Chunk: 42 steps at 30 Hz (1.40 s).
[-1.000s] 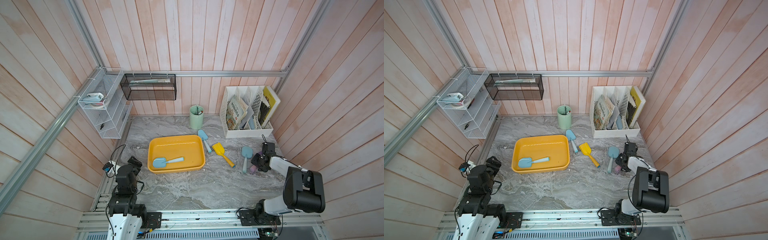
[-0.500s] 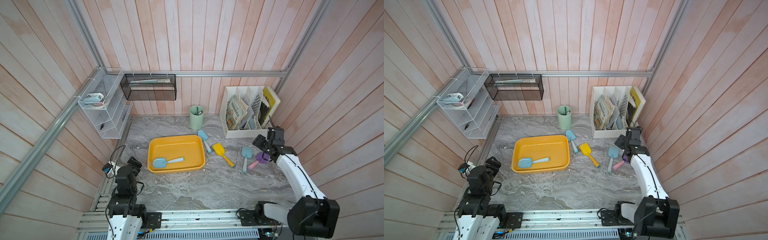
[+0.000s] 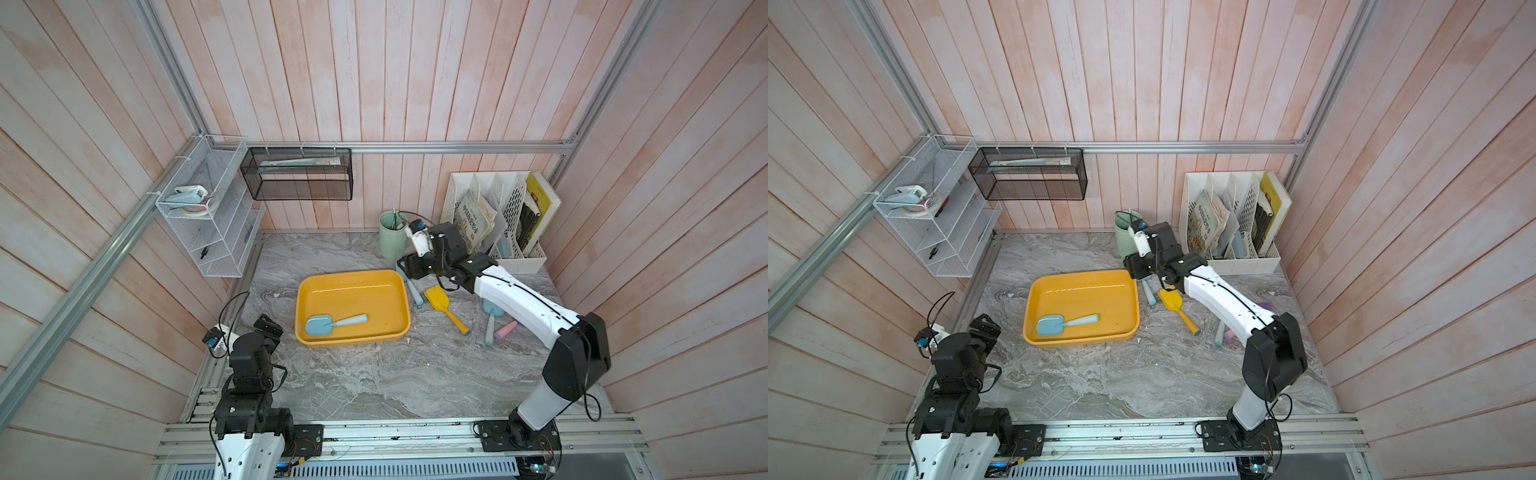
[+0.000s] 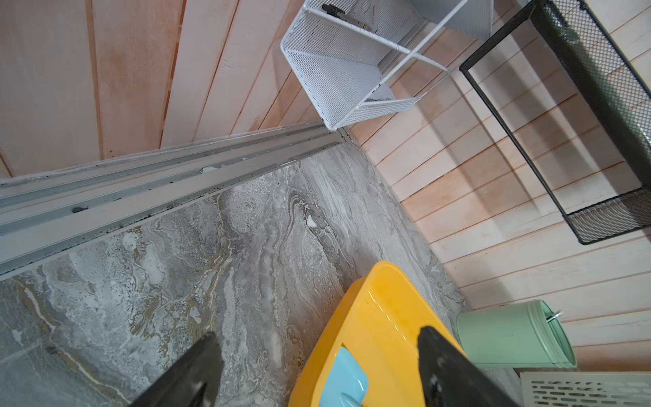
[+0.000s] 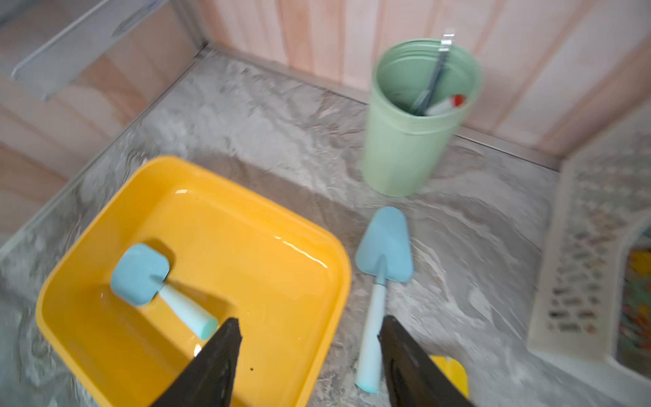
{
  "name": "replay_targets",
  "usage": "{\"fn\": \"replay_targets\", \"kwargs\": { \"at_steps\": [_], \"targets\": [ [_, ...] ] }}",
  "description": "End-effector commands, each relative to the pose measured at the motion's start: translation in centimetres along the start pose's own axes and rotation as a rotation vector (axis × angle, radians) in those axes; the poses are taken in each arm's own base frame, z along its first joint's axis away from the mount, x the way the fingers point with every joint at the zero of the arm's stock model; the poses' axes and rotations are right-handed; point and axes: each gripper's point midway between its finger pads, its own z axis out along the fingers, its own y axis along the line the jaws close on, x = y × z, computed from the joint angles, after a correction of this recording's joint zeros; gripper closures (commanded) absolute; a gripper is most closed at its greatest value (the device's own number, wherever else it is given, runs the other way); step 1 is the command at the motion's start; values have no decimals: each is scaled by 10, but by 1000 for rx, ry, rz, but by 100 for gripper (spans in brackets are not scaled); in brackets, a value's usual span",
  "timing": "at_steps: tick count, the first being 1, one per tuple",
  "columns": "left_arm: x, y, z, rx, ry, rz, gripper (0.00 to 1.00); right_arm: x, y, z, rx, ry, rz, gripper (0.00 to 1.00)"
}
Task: Take the shovel out of the storage box
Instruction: Pick up the shovel from the storage box.
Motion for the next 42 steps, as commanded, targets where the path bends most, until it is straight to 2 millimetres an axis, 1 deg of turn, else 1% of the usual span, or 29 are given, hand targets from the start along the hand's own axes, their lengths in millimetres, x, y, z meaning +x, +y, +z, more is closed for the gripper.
{"fn": "replay_targets", "kwargs": {
  "at_steps": [1,3,5,8,14,16,18,25,31,37,40,42],
  "targets": [
    [-8,-4,-7,9,-14,-8,10,8,45,17,-105,2,-273,36],
    [-8,-4,-8,10,-13,-9,10,20,66,29,-161,3,-346,36],
    [-9,-4,-9,10,-15,-9,10,28,80,36,-239,5,-357,35],
    [-10,-3,-10,10,-20,-3,10,35,96,40,-346,0,-364,35],
    [-9,-1,-11,4,-21,2,10,48,117,55,-442,39,-395,35],
    [-9,0,-10,-2,-21,6,10,54,124,59,-466,55,-408,35],
    [-8,2,-10,-5,-22,6,10,66,129,65,-479,90,-430,36],
    [-8,3,-10,-9,-27,11,10,94,133,93,-476,217,-452,38],
    [-8,4,-10,-14,-28,18,10,124,145,111,-487,323,-511,39],
    [-10,3,-10,-14,-34,24,9,137,156,119,-488,358,-541,39],
    [-9,4,-9,-17,-32,25,9,142,158,121,-489,370,-554,39],
    [-10,3,-9,-14,-33,24,9,145,156,124,-477,378,-560,39]
  ]
}}
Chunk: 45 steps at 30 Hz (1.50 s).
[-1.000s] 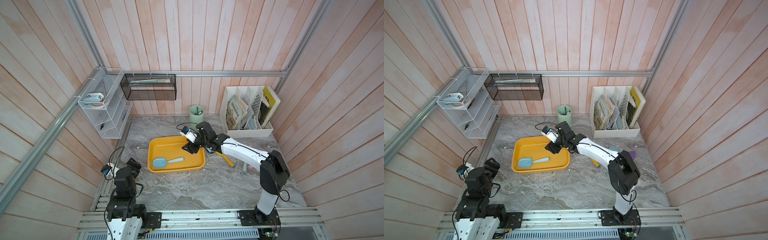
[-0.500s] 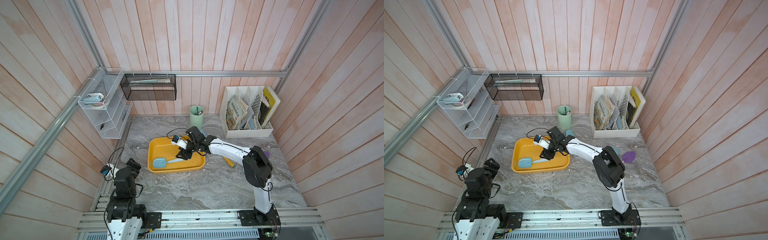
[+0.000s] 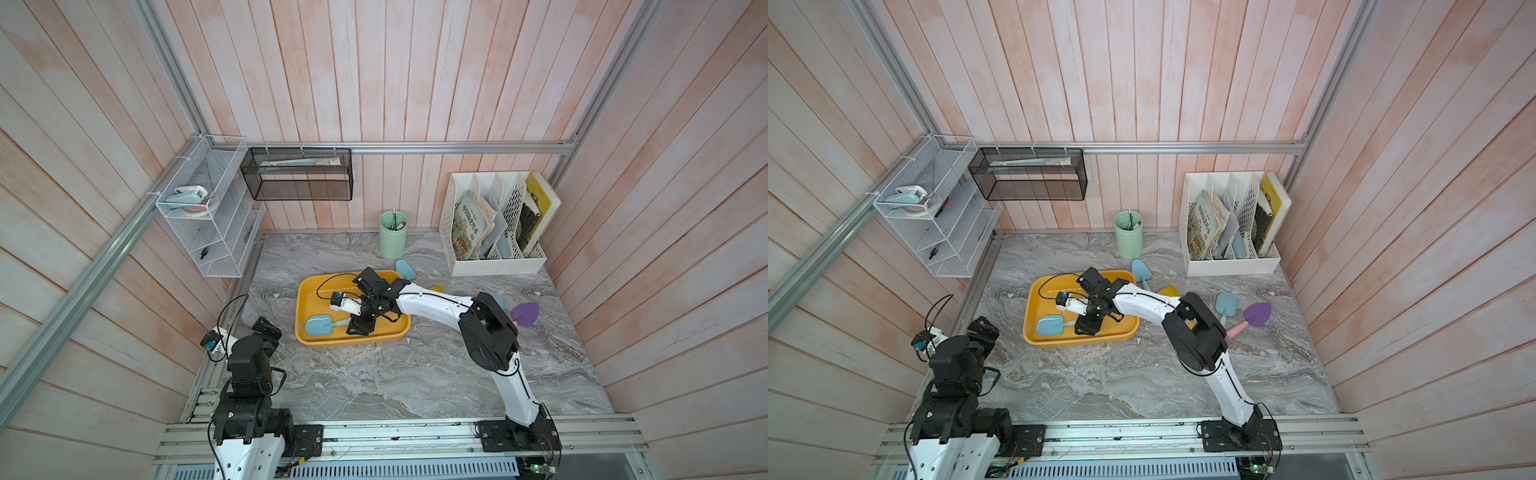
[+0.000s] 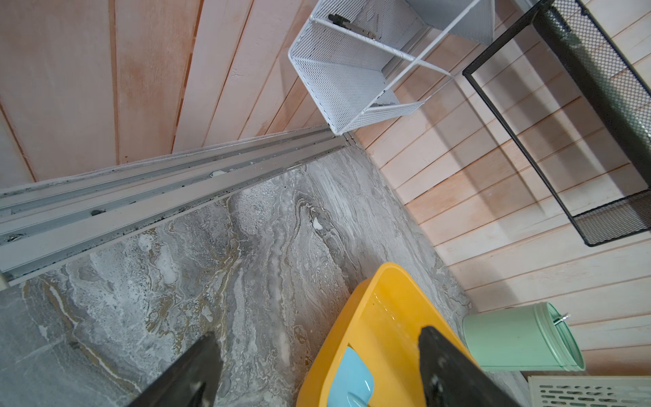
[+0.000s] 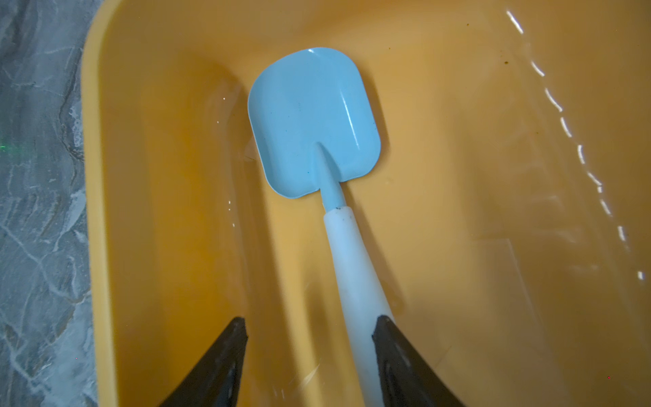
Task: Take the shovel out of the storage box
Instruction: Pick up the shovel from the storage box.
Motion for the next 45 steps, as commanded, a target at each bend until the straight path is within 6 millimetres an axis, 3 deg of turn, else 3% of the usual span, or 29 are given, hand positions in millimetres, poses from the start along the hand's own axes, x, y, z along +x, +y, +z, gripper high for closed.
{"fn": "replay_targets", "kwargs": {
  "at_steps": [1,12,26,35,42,45],
  "targets": [
    [-7,-2,-4,-2,-19,16,9,6,-5,4,23,41,-15,39],
    [-8,-2,-3,-2,-22,18,9,-2,-19,0,119,28,-37,40],
    [-2,3,0,-16,-11,19,9,32,-19,26,75,167,-26,45],
    [0,4,1,-18,-8,17,9,30,-18,27,73,150,7,67],
    [-1,3,1,-16,-9,17,9,26,-15,24,66,135,19,98],
    [-1,2,0,-14,-9,20,9,15,-16,13,82,91,29,100]
  ]
}}
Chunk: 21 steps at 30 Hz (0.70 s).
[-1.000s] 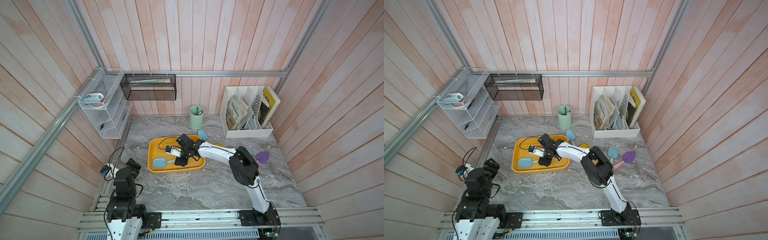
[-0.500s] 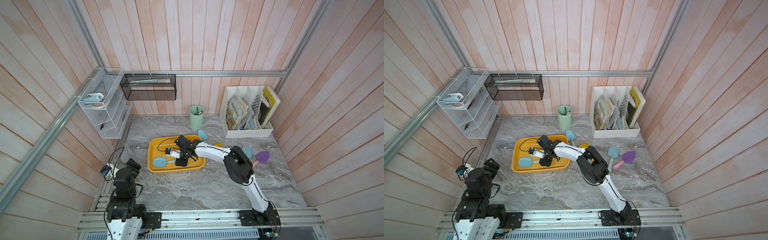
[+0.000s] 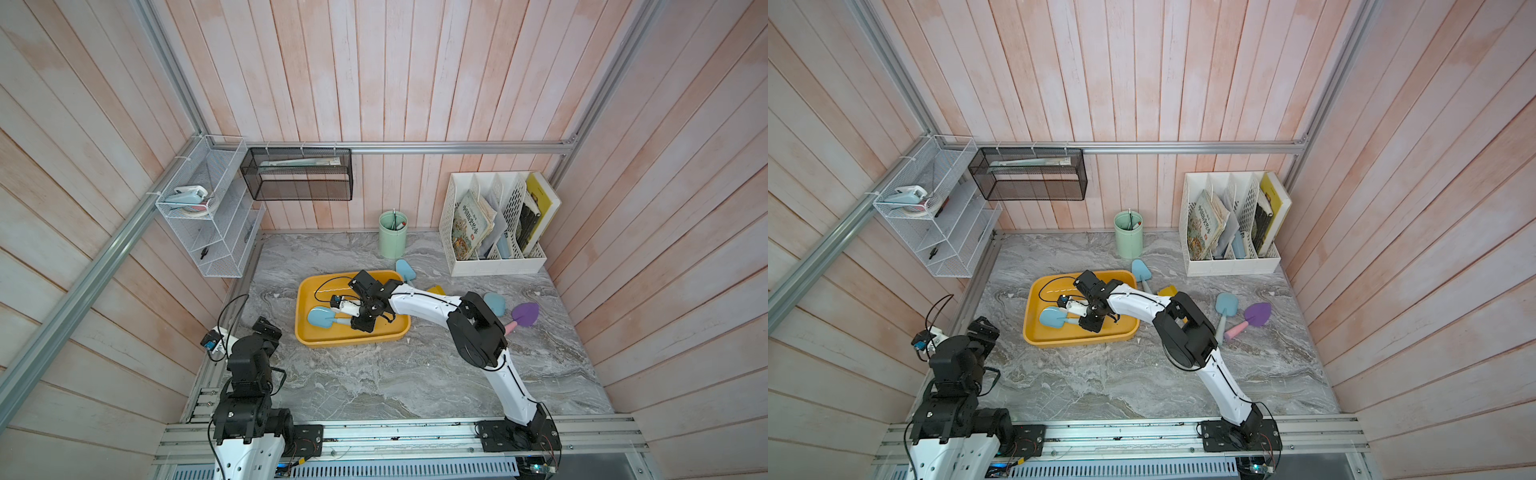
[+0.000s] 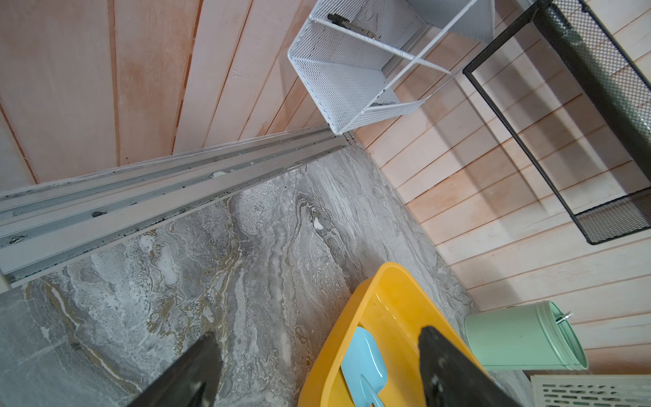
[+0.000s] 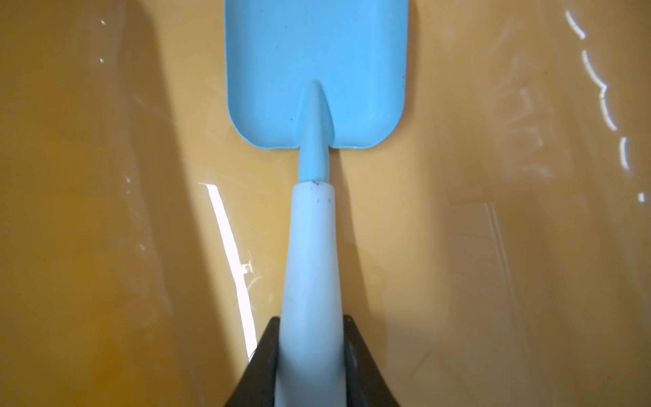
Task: Take the shovel out of the storage box
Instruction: Pick up the shovel from the storage box, then place the shovel at the center of the board.
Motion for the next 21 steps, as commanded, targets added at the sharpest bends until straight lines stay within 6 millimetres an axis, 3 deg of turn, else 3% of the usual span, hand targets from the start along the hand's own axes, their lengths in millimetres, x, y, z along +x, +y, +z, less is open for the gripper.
{"fn": "replay_targets", "kwargs": {
  "at_steps": [1,4,8,13,16,21],
  "targets": [
    [-1,3,0,-14,-9,11,9,-9,5,-14,-10,-47,31,100],
    [-1,2,0,-12,-6,11,9,-24,0,-42,4,-166,60,100],
    [-2,1,-1,-6,-8,15,9,-42,-15,-98,123,-319,80,100],
    [-2,-1,0,1,-5,20,9,-29,-56,-174,348,-460,247,100],
    [1,-1,2,3,5,11,9,7,-87,-213,455,-512,432,100],
    [12,-3,10,19,37,-5,10,109,-138,-273,640,-544,815,100]
  ]
}}
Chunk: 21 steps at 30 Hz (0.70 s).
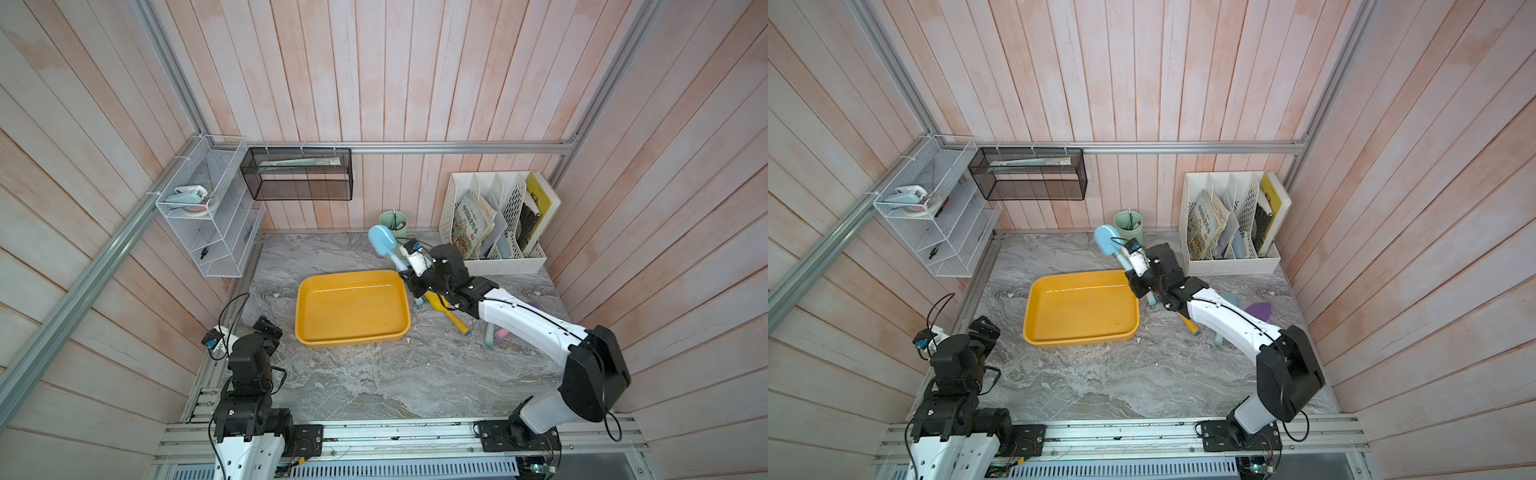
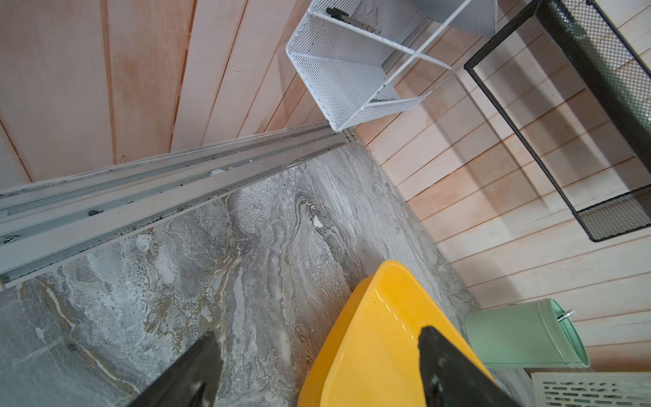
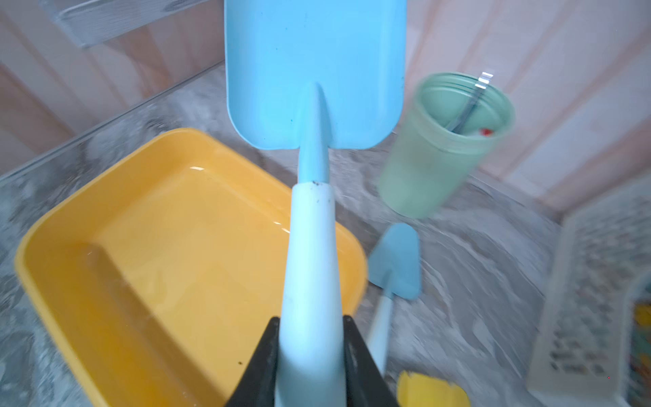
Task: Take the shovel out of the storage box
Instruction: Place the shovel at the center of the board.
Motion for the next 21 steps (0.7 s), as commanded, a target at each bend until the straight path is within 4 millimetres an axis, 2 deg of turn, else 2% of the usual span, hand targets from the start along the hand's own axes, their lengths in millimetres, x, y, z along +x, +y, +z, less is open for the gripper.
{"fn": "replay_targets", "kwargs": {
  "at_steps": [1,3,6,8,11,21],
  "targets": [
    [7,-4,7,21,23,-8,10,20,-76,-29,226,-13,264,100],
    [9,-6,9,28,31,-3,10,35,-121,-59,354,-28,382,100],
    [11,-8,12,29,39,3,10,57,-175,-106,554,-68,530,100],
    [12,-8,14,30,44,3,10,70,-193,-127,612,-94,604,100],
    [16,-8,17,33,53,-2,10,85,-196,-131,574,-71,641,100],
    [17,-8,18,32,57,0,10,146,-166,-80,388,175,639,100]
  ]
}}
